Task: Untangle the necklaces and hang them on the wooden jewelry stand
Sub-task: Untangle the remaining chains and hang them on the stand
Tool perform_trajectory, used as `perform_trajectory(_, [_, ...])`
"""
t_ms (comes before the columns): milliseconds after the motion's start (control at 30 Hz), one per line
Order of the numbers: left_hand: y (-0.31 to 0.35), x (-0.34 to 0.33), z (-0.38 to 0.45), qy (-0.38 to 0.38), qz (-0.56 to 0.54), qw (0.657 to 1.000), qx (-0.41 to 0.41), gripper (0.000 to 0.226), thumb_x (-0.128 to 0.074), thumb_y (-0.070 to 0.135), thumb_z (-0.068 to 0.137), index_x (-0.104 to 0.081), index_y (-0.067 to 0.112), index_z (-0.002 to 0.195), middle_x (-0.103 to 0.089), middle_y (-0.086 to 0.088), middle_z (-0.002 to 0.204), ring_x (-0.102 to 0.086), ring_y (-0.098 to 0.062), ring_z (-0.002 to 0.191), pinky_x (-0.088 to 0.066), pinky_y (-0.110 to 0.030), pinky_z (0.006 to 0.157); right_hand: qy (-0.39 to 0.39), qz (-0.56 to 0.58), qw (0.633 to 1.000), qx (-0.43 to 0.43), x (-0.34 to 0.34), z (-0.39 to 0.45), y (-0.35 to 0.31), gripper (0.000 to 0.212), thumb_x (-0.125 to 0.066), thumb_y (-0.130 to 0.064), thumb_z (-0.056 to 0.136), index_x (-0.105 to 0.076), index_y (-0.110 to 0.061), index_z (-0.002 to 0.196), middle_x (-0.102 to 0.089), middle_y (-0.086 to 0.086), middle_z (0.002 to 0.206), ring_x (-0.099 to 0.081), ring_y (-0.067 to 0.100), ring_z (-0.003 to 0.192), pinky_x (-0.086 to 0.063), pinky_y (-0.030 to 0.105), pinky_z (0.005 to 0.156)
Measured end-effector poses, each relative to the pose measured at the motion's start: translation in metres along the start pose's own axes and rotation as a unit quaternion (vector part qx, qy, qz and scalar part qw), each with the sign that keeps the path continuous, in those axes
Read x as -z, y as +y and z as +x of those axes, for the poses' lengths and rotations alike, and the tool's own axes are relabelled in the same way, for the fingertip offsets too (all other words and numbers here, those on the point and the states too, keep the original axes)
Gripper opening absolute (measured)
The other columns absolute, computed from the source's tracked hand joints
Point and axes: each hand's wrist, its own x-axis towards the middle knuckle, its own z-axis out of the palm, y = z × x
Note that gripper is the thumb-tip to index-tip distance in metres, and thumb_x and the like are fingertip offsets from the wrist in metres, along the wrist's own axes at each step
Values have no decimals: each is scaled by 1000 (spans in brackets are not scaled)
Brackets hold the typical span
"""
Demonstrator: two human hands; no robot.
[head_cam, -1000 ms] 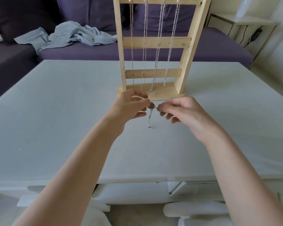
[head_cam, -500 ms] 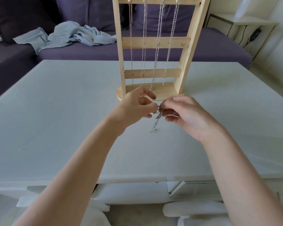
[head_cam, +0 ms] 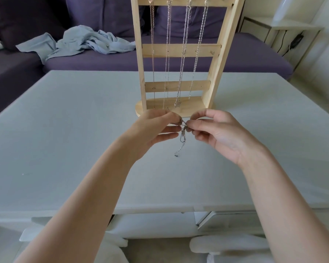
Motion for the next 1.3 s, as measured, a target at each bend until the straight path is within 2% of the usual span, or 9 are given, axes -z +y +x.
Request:
perform_trajectory(133, [2,-5,-2,-21,-125,991,39,15,-52,7,93,-60,5,81,-62,-7,73,-58,-11,58,-51,-17,56,-6,3,1000,21,1,1,-1,18,-65,7,80,-56,-9,84,-62,2,61,-49,12,53,-44,16,52])
perform_trajectory(267, [1,-7,0,-22,-136,989,53,18,-50,7,93,-55,9,76,-51,-2,66,-37,-7,48,-31,-14,42,-5,-15,999,29,0,2,2,20,-65,8,80,-56,-9,84,-61,2,60,-49,15,57,-43,17,52])
perform_trajectory(467, [-2,-8,1,-12,0,999,30,9,-57,13,91,-62,7,88,-49,2,66,-38,-7,50,-36,-14,45,14,-7,999,43,1,2,0,20,-61,8,82,-54,-10,83,-60,2,61,-49,12,53,-42,17,54])
perform_trajectory(567, [-3,-6,0,-25,34,999,21,16,-62,16,89,-68,3,95,-50,4,68,-41,-4,52,-40,-14,50,9,-24,999,47,1,1,0,19,-59,8,84,-53,-10,82,-58,6,64,-49,12,53,-42,18,54])
perform_trajectory(700, [-2,-5,-1,-7,76,997,12,7,-66,15,86,-71,10,83,-54,4,71,-42,-4,56,-42,-13,55,2,-45,998,50,1,0,1,19,-60,6,85,-52,-10,83,-58,7,65,-49,12,52,-42,19,53])
perform_trajectory(900, [-2,-8,0,-12,128,992,14,10,-62,17,87,-68,9,86,-55,4,71,-47,-6,63,-44,-17,64,7,-42,998,54,1,1,2,21,-63,6,83,-50,-11,84,-59,5,64,-47,14,55,-41,21,54])
perform_trajectory(1067, [-3,-8,1,-1,152,988,-18,12,-56,11,90,-61,13,79,-62,2,76,-53,0,61,-46,-12,62,-17,-35,999,27,1,2,1,22,-61,7,84,-48,-12,84,-57,4,62,-46,13,53,-42,18,53])
perform_trajectory(1167, [-2,-6,1,17,128,991,-47,15,-56,6,89,-59,11,76,-57,-2,70,-50,-5,59,-45,-13,59,-32,-33,999,19,0,1,0,23,-58,10,84,-49,-11,85,-56,2,57,-46,12,51,-41,17,51])
perform_trajectory(1300, [-4,-6,1,-7,88,996,-19,15,-56,4,89,-59,11,76,-56,2,65,-49,-5,57,-45,-14,57,-21,-190,981,32,0,4,4,19,-58,7,81,-60,-12,82,-55,-1,58,-43,10,51,-36,20,56])
